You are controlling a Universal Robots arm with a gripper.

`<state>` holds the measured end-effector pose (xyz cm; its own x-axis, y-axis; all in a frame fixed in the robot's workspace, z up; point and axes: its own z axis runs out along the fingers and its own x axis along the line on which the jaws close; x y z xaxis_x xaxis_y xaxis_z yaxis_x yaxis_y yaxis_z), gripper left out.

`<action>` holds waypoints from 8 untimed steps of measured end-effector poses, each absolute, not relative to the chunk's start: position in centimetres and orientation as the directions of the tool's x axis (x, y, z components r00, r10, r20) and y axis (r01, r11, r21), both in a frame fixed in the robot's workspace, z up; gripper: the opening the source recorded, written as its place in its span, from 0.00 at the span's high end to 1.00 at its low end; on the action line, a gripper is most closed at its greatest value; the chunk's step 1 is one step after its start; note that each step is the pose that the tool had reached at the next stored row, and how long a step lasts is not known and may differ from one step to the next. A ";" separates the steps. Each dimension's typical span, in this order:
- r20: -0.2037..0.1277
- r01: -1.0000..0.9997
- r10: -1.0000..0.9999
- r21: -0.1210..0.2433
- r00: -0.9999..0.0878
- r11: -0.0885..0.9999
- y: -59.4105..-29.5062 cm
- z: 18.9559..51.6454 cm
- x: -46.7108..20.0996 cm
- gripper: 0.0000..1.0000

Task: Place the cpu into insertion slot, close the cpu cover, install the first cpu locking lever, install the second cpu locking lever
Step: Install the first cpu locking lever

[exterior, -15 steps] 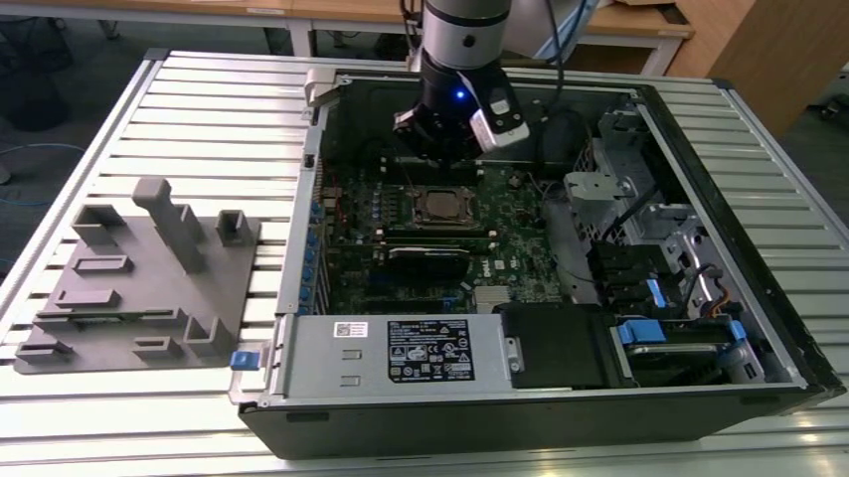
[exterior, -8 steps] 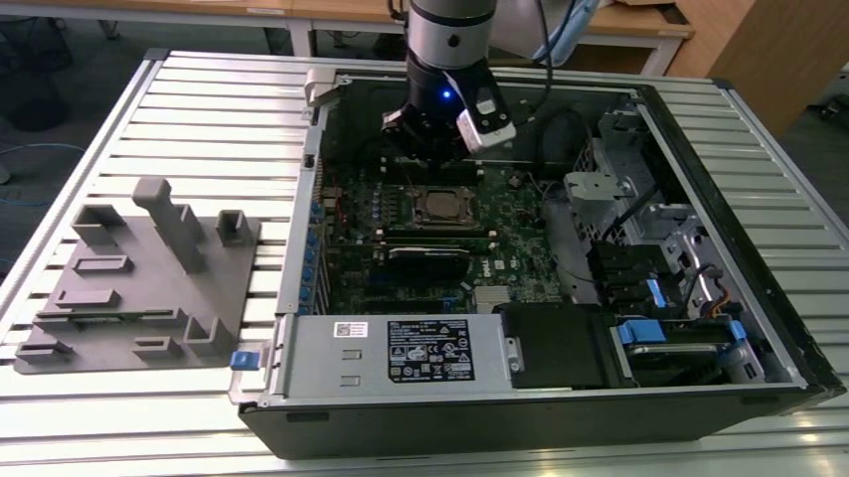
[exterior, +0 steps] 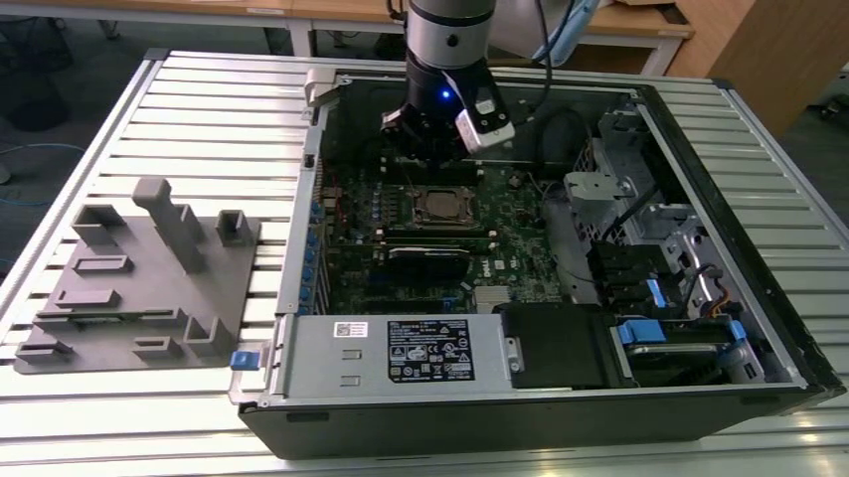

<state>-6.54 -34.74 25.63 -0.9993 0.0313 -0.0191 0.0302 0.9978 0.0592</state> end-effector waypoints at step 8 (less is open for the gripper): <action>-0.019 0.030 0.031 0.059 -0.999 0.998 -34.7 25.6 -6.8 0.89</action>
<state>-6.82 -34.74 25.62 -0.9993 0.0314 -0.0191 0.0303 0.9978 0.0592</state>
